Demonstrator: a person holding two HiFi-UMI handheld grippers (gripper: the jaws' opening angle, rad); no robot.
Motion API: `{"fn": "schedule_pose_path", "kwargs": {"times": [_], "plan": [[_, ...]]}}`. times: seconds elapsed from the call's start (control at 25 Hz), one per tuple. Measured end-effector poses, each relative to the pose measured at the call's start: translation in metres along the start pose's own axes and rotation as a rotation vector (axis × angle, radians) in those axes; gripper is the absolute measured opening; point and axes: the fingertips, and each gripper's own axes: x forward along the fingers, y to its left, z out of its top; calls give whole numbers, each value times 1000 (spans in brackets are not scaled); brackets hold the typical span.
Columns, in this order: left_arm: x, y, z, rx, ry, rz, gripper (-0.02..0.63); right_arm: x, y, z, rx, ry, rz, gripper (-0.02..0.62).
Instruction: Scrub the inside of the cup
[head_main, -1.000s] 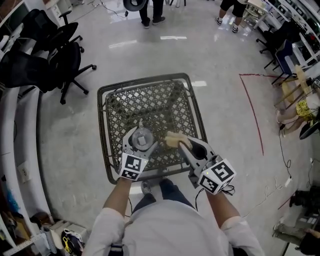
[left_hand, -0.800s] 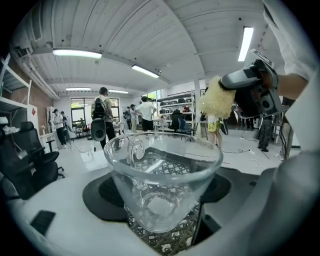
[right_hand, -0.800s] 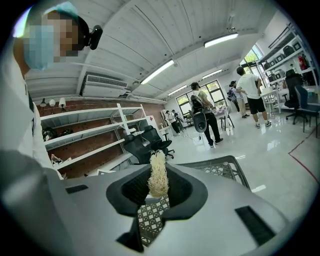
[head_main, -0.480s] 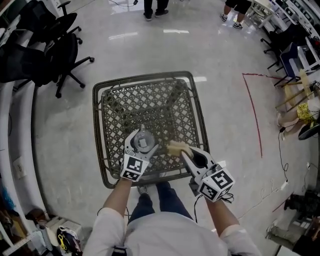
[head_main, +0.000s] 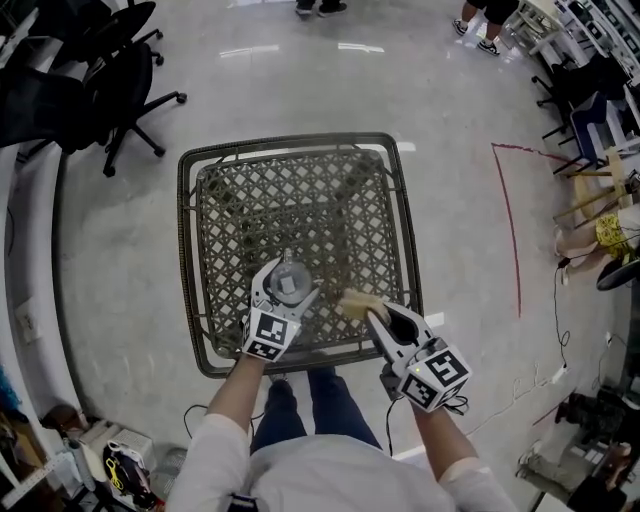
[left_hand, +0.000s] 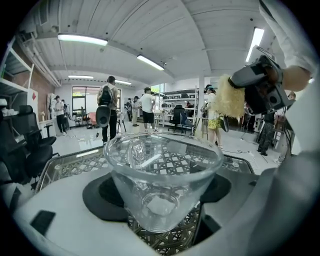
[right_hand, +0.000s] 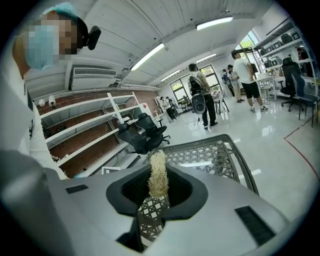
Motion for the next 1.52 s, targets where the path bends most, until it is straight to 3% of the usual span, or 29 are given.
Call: {"fn": "schedule_pose_path", "kwargs": {"times": [1.52], "plan": [[30,-3,-42,-31,-29,-28,391,23,-12,-35,14,84,26,86]]}}
